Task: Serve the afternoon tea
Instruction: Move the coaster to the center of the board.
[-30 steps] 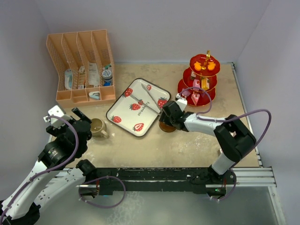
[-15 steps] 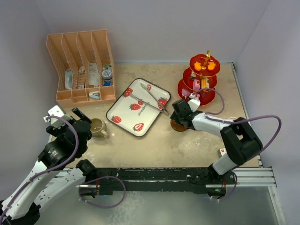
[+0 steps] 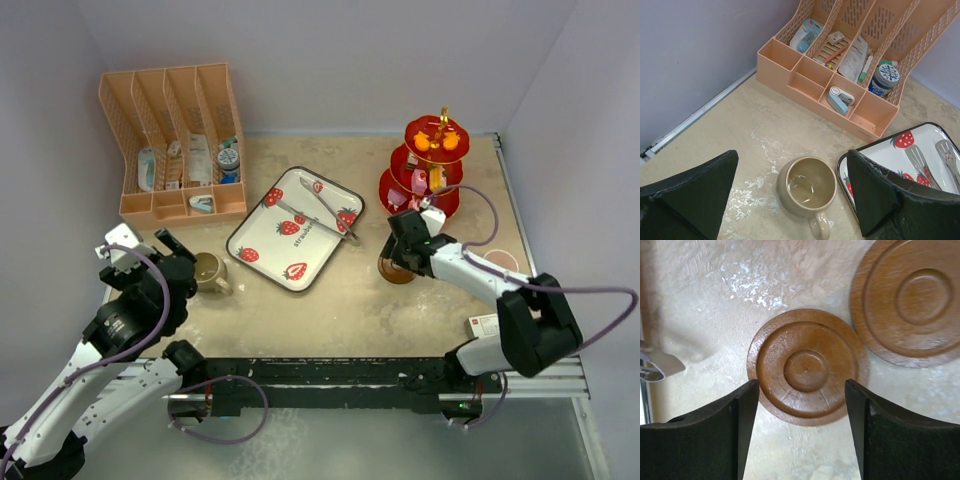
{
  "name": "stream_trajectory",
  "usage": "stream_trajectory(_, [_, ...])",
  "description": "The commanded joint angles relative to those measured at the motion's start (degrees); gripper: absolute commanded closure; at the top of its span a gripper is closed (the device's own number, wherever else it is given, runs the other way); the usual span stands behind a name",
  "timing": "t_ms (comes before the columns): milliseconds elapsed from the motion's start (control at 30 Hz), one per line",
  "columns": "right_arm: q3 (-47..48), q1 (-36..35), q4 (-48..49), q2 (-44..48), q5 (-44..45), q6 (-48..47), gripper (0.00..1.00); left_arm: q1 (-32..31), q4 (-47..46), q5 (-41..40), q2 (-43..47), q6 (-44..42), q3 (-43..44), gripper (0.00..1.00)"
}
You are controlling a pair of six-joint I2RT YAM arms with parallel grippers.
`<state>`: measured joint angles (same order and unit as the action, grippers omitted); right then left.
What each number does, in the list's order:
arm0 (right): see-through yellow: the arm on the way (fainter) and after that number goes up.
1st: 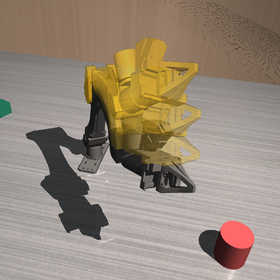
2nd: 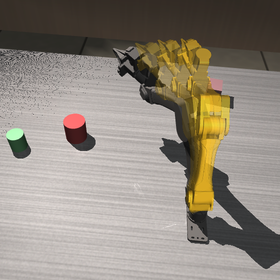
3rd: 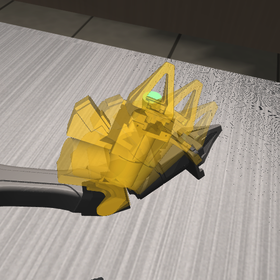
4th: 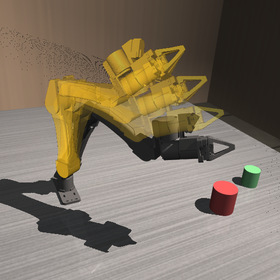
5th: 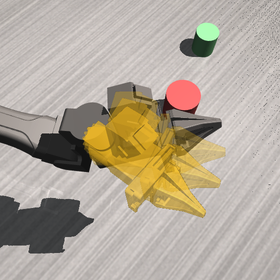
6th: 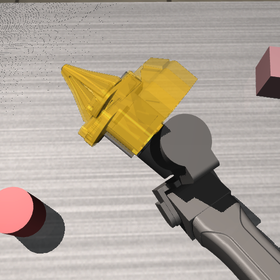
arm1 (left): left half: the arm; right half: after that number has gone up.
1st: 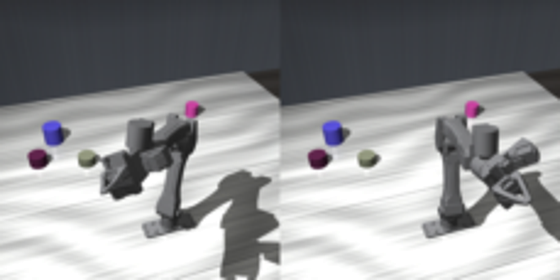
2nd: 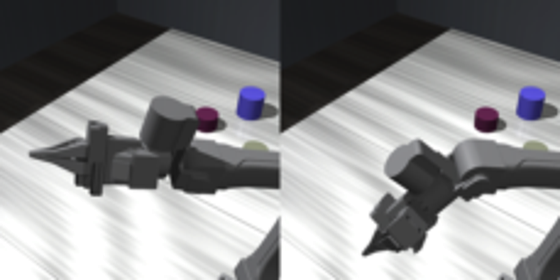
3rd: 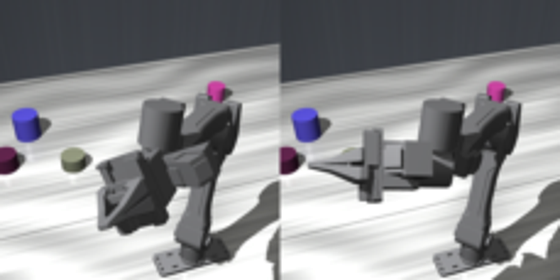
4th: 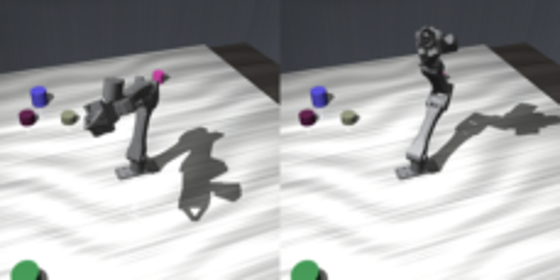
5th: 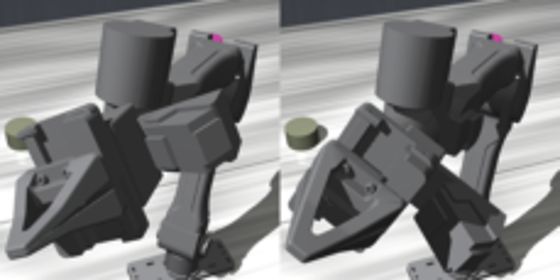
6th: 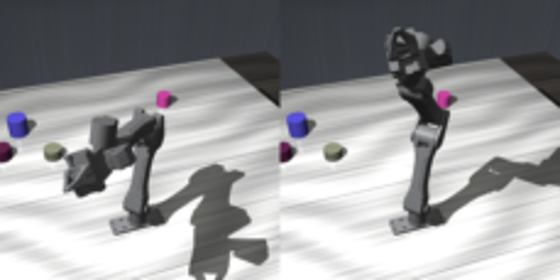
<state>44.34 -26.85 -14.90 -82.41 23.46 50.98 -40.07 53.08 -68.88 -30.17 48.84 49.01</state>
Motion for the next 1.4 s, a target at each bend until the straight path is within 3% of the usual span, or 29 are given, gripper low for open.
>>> stream_trajectory(0, [1.1, 1.5, -9.6, 6.8, 6.0, 3.6, 0.28, 0.4, -2.4, -0.7, -0.8, -1.3, 0.6, 0.13])
stream_trajectory(67, [0.2, 3.5, -12.3, 8.0, 7.0, 6.8, 0.29, 0.4, -2.9, -0.7, -0.9, -1.8, 0.5, 0.13])
stream_trajectory(367, [-4.1, 16.6, -10.0, 11.0, 3.2, 5.6, 0.36, 0.3, -3.7, -1.0, -1.2, -2.6, 0.2, 0.13])
stream_trajectory(533, [-3.2, 20.5, -6.3, 10.9, 3.9, 3.8, 0.37, 0.4, -4.1, -1.1, -1.1, -2.9, -0.2, 0.13])
stream_trajectory(900, [-0.2, 21.1, -3.6, -1.2, 3.1, 0.2, 0.44, 0.3, -4.4, -0.7, -2.9, -3.5, -0.2, 0.13])
stream_trajectory(1200, [-2.5, 21.0, -9.1, -5.6, 5.3, 5.4, 0.44, 0.4, -5.0, -0.4, -2.9, -4.0, -0.4, 0.13])
stream_trajectory(1367, [-5.1, 20.3, -9.4, -4.0, 2.2, 6.2, 0.44, 0.3, -5.1, -0.2, -2.9, -4.3, -0.5, 0.13])
